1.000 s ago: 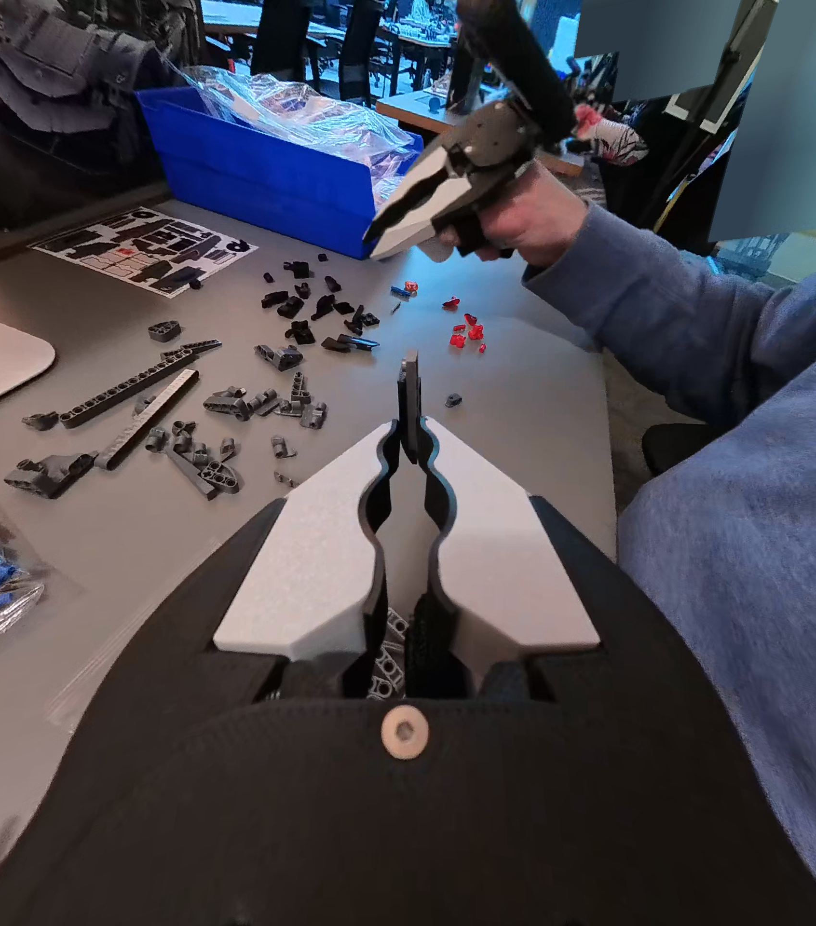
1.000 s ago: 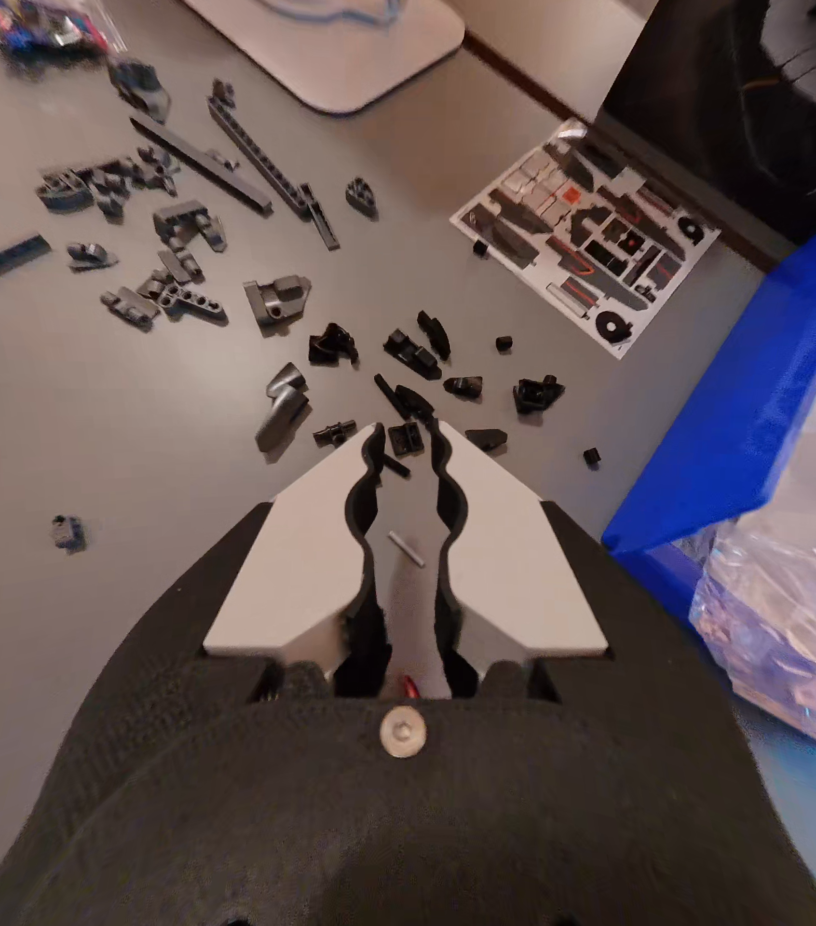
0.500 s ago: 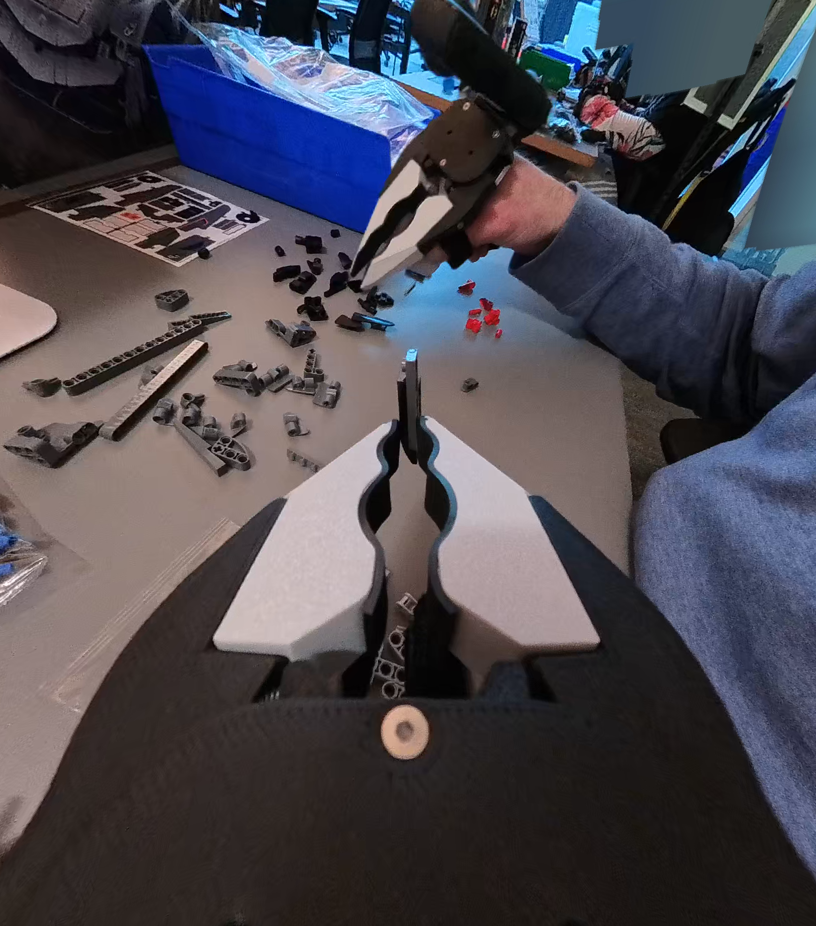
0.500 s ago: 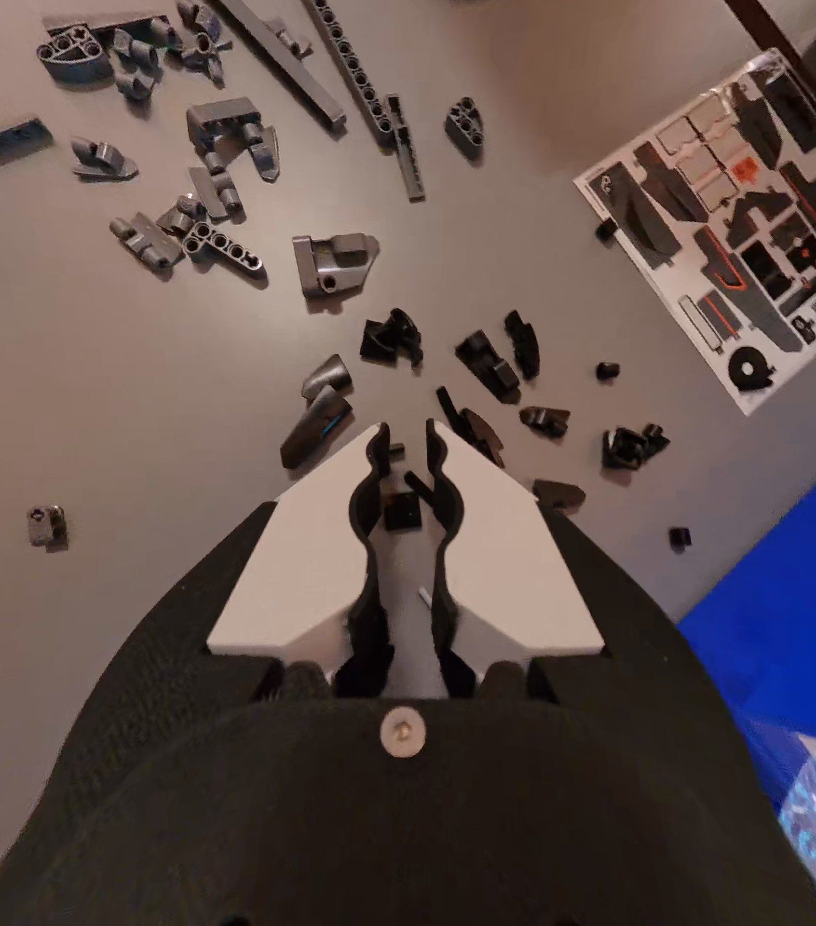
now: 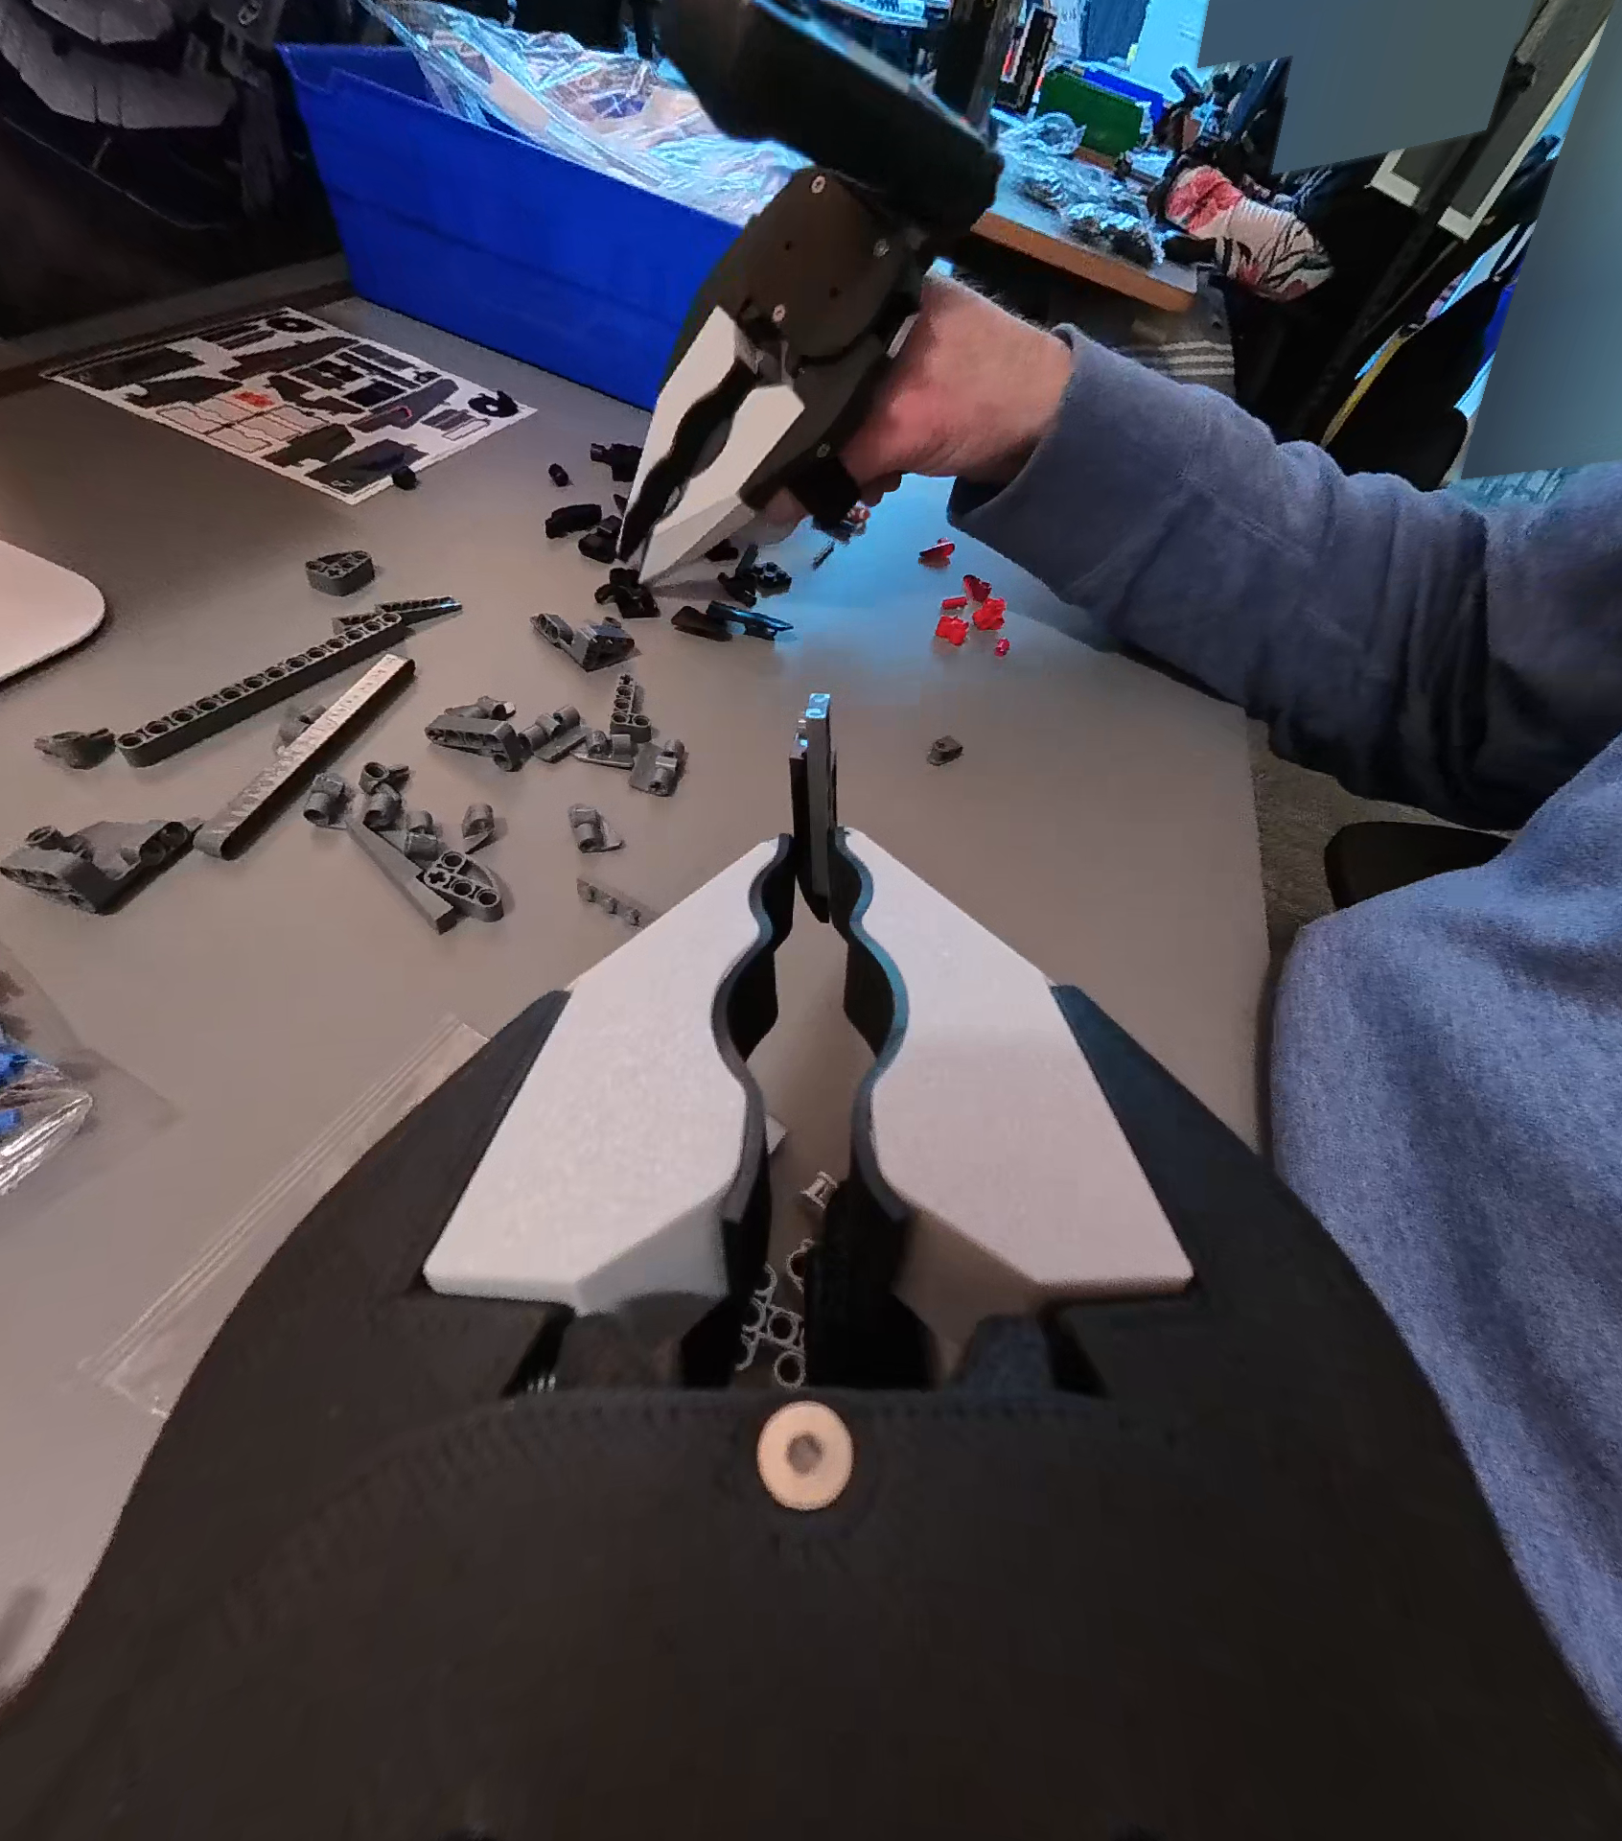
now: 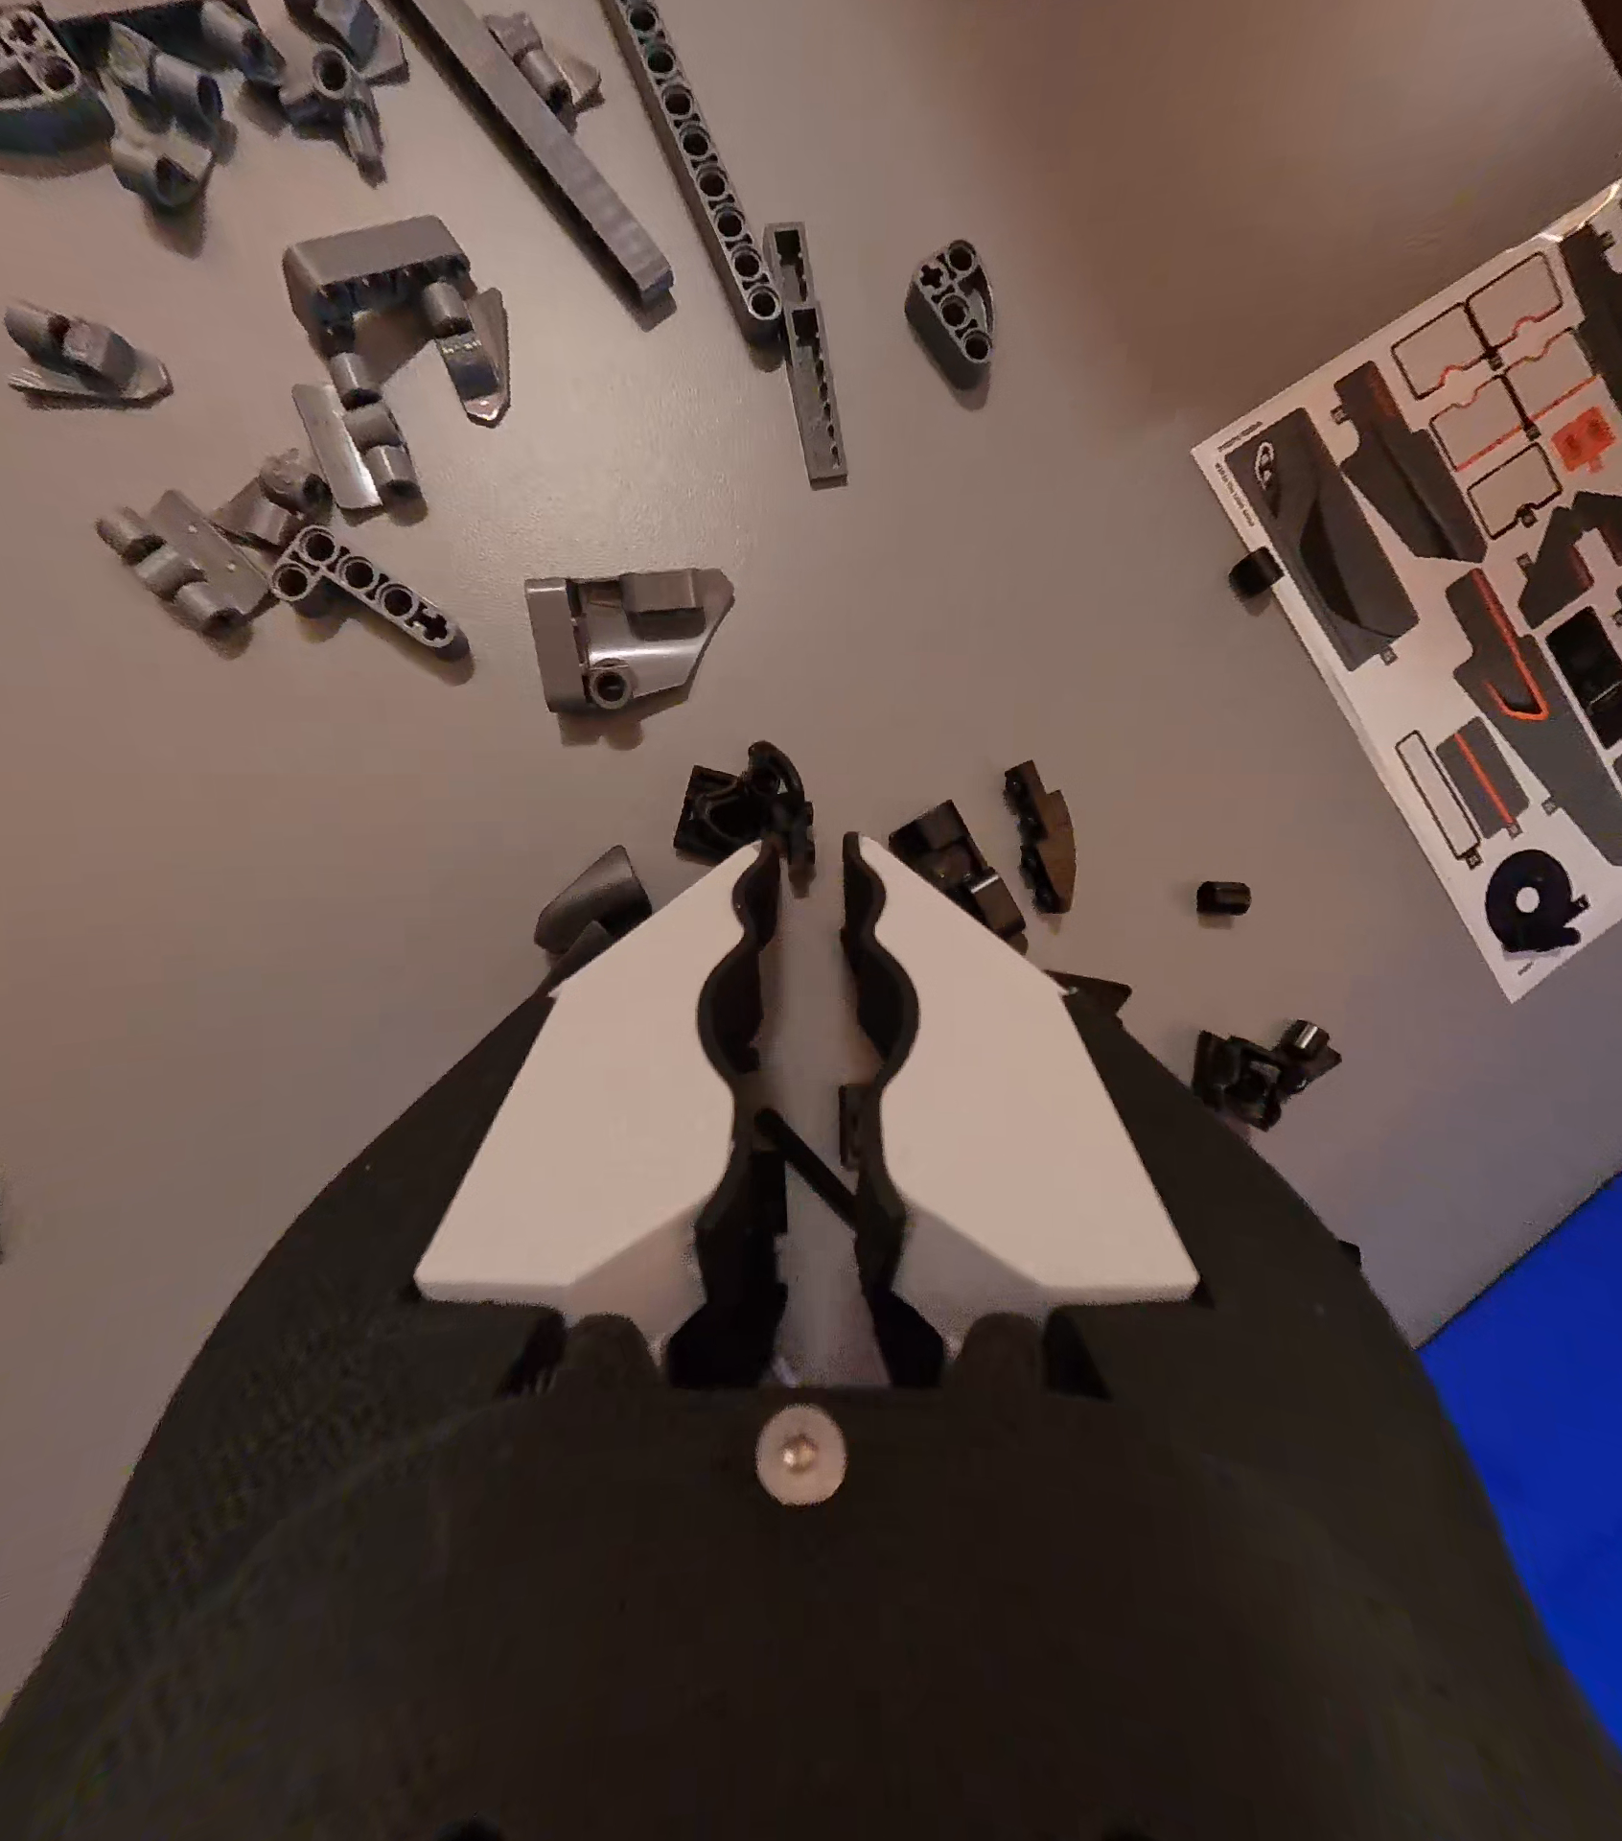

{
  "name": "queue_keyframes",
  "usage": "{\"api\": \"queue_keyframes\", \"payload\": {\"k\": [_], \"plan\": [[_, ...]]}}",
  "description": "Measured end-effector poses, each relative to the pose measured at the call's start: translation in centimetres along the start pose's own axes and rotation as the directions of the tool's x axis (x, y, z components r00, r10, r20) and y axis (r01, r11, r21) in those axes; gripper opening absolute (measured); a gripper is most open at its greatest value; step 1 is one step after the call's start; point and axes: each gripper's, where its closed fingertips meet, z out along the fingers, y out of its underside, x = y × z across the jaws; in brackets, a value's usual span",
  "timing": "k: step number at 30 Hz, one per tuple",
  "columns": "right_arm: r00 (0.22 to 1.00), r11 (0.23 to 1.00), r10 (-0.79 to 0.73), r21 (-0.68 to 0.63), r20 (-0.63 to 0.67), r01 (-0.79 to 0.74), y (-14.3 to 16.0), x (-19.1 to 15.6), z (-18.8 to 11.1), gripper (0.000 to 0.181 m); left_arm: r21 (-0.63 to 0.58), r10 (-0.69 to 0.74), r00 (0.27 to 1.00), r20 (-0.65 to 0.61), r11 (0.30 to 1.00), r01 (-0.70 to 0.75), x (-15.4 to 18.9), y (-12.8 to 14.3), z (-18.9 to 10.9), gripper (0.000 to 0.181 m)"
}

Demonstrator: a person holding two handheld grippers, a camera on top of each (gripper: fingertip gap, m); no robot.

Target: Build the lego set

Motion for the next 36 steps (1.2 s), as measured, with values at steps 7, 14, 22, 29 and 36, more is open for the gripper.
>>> {"api": "queue_keyframes", "payload": {"k": [7,14,22,29,36], "plan": [[1.0,1.0,-0.003,-0.014,-0.012,0.003,0.0,0.3,0.6,0.002,0.0,-0.005,1.0,0.005,1.0,0.005,-0.3,0.0,0.0,0.004],[0.999,0.996,0.002,0.084,-0.045,0.002,-1.7,-0.3,-2.4,0.002,0.013,-0.015,1.0,0.01,1.0,0.015,-0.6,-0.5,0.9,0.004],[0.992,0.914,-0.015,0.404,0.129,-0.038,-8.4,-7.2,-7.7,0.001,0.094,-0.078,0.997,0.007,0.993,0.077,-1.1,-2.2,2.1,0.003],[0.953,0.803,-0.049,0.579,0.299,-0.14,-12.6,-11.8,-10.2,0.002,0.186,-0.133,0.991,-0.002,0.974,0.131,-1.6,-3.8,2.7,0.004],[0.915,0.716,-0.034,0.649,0.402,-0.258,-14.9,-12.4,-10.8,0.002,0.246,-0.145,0.989,0.007,0.959,0.139,-2.2,-5.2,2.8,0.004]]}}
